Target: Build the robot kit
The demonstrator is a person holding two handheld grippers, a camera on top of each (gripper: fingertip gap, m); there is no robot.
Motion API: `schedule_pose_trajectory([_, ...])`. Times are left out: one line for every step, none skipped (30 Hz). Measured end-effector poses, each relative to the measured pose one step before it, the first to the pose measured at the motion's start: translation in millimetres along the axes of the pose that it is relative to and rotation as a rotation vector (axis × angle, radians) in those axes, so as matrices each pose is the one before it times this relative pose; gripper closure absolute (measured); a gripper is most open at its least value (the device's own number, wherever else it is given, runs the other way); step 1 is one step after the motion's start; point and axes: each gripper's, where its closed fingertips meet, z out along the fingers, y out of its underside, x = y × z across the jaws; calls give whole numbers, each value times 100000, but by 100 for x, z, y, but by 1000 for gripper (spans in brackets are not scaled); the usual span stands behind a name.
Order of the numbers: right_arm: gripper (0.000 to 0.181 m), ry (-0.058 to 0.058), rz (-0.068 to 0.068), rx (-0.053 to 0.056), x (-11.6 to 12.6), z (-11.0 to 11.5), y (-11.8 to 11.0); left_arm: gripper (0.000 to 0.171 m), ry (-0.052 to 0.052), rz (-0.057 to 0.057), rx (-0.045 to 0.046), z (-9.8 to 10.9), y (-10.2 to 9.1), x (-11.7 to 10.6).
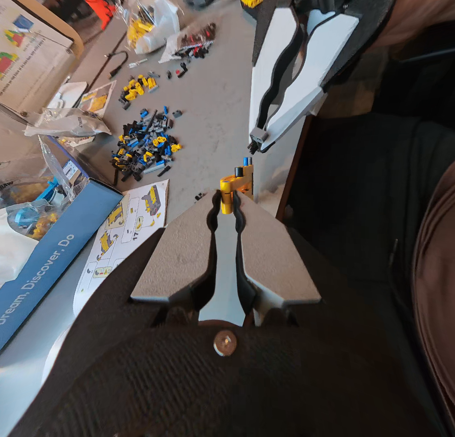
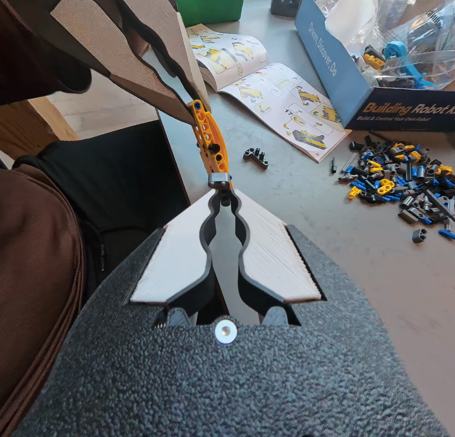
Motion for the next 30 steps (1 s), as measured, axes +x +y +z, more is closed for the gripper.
schedule_pose_trajectory([174, 9, 106, -656, 5, 136, 131, 165, 661, 1447, -1998, 48, 102, -10])
schedule_pose_trajectory([174, -368, 109, -263, -60, 94, 32, 166, 1512, 1142, -1772, -11, -15, 22])
schedule_pose_trajectory([174, -372, 177, 227, -67, 54, -65, 166, 2007, 819, -2261, -35, 12, 25])
schedule_pose_trajectory([174, -108, 111, 557, -29, 9, -131, 166, 1847, 1010, -2439, -71, -10, -44])
schedule_pose_trajectory([174, -275, -13, 949, -60, 3, -203, 165, 1851, 1285, -2237, -49, -66, -48])
schedule_pose_trajectory([174, -828, -102, 1631, -147, -6, -317, 166, 1822, 1477, -1896, 9, -150, -29])
schedule_pose_trajectory([174, -1005, 60, 1644, -156, 21, -320, 166, 1514, 1631, -1508, 76, -218, -15])
schedule_pose_trajectory([174, -566, 403, 405, -50, 99, -99, 166, 1359, 1995, -1854, 156, -187, 46])
schedule_pose_trajectory([174, -353, 343, -550, -5, 149, 90, 166, 1144, 2412, -2114, 236, -118, 88])
schedule_pose_trajectory([174, -243, -74, -541, 8, 161, 158, 166, 580, 2490, -2181, 299, -74, 67])
schedule_pose_trajectory([174, 344, -299, -1106, 113, 157, 307, 165, -481, 2334, -1016, 289, -189, -60])
schedule_pose_trajectory([174, 340, 19, -1811, 155, 144, 444, 166, 98, 1628, -864, 240, -167, 22])
schedule_pose_trajectory([174, -79, 820, -1564, 131, 118, 436, 165, 543, 695, -590, 156, -168, 52])
schedule_pose_trajectory([174, -912, 1470, -686, 9, 68, 282, 164, 1372, -42, 86, 118, -206, 170])
schedule_pose_trajectory([174, -1279, 1475, -227, -107, 60, 152, 164, 1736, -541, 239, 151, -175, 239])
schedule_pose_trajectory([174, -208, 731, -383, 8, 35, 134, 164, 1005, -703, 62, 203, -63, 162])
schedule_pose_trajectory([174, 519, -276, -602, 81, 9, 135, 164, -855, -445, 395, 130, -57, -134])
schedule_pose_trajectory([174, -119, -370, -462, -32, 27, 111, 164, -391, -338, 263, 68, 10, -66])
schedule_pose_trajectory([174, -28, -78, -182, -29, 15, 55, 164, 560, -794, 621, 24, -25, 79])
schedule_pose_trajectory([174, 83, -201, -83, -15, 16, 33, 163, 683, -1128, 431, 28, 18, 81])
schedule_pose_trajectory([174, 115, -403, -119, -16, -1, 34, 163, 583, -981, 227, 23, 52, 84])
schedule_pose_trajectory([174, 95, -472, -82, -24, 10, 24, 162, 1103, -598, -518, 54, 168, 188])
schedule_pose_trajectory([174, -191, -346, 2, -64, 25, 7, 161, 967, -334, -1614, 139, 336, 202])
schedule_pose_trajectory([174, -536, -81, -14, -91, 31, 17, 159, 89, 1, -2232, 220, 441, 93])
schedule_pose_trajectory([174, -623, 133, -15, -88, 54, 16, 157, -142, 300, -2075, 253, 422, 70])
schedule_pose_trajectory([174, -639, 198, 73, -85, 57, 17, 156, -363, 933, -1003, 192, 203, 36])
schedule_pose_trajectory([174, -401, 168, -66, -49, 28, 25, 159, -1423, 1331, 1174, 9, -163, -100])
schedule_pose_trajectory([174, 102, -79, 126, 11, -33, -28, 159, -152, 803, -33, -13, 1, 9])
schedule_pose_trajectory([174, 555, -520, 540, 47, -98, -124, 159, 719, 44, 65, -30, -14, 68])
schedule_pose_trajectory([174, 215, -626, 903, 0, -177, -196, 159, 1337, -406, 542, -64, -56, 123])
